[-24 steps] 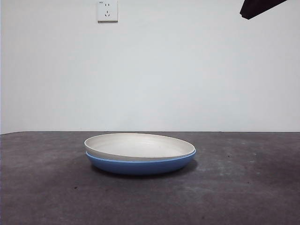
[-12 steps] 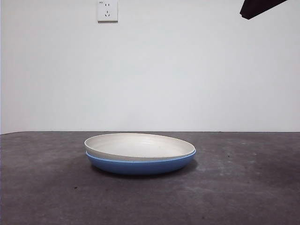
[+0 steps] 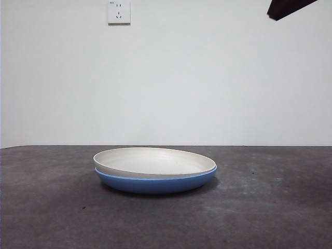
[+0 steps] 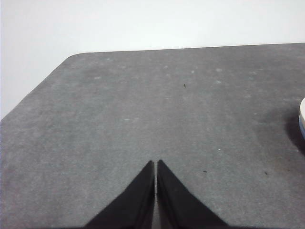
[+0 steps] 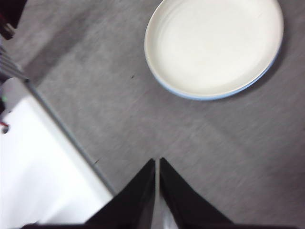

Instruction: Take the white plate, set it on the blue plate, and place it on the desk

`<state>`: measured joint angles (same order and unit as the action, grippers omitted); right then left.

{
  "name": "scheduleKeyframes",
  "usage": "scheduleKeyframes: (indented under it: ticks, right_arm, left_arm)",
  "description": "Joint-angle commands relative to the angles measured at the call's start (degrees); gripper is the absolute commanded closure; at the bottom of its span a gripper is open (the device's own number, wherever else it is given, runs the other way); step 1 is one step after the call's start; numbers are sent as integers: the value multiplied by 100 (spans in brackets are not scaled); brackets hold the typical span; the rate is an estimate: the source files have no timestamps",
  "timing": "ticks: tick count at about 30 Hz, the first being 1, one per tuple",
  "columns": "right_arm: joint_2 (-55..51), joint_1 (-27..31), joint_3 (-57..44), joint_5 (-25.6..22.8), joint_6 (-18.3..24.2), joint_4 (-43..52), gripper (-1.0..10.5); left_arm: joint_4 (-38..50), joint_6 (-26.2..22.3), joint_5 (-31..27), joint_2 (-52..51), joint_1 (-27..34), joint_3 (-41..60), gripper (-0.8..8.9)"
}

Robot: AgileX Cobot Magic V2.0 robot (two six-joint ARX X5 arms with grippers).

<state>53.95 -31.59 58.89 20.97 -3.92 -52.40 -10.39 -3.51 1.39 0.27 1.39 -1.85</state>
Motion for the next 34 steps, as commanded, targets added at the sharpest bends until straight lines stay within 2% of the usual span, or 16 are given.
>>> scheduleKeyframes:
  ticks: [1,9,13,15,19,24,31,34]
  right_arm:
    - [-278,326,103,-35,575,251,937]
    - [-1569,2114,-452,-42,693,1543,937]
    - [-2393,2955,-1327,-164,769,2498,937]
    - [-2782,3200,-1851,-166,765,3056,937]
    - [-3539,3504,-2892,-201,763,3963,938]
    - [-4299,3674,-4009,-208,758,4605,937]
    - [-4988,3683,-5073,-614,693,4682,937]
    - [-5156,3683,-5377,-649,691,4684,937]
  left_arm:
    - [-37,35,-13,-9,15,118,804]
    - [-37,35,-13,-9,15,118,804]
    - [-37,35,-13,-11,15,118,804]
    - [-37,35,-13,-11,13,118,804]
    - [-37,35,-13,-11,13,118,804]
    - [-37,37,-13,-9,15,118,804]
    - [-37,35,-13,-11,15,118,804]
    - [-37,35,-13,-11,15,118,804]
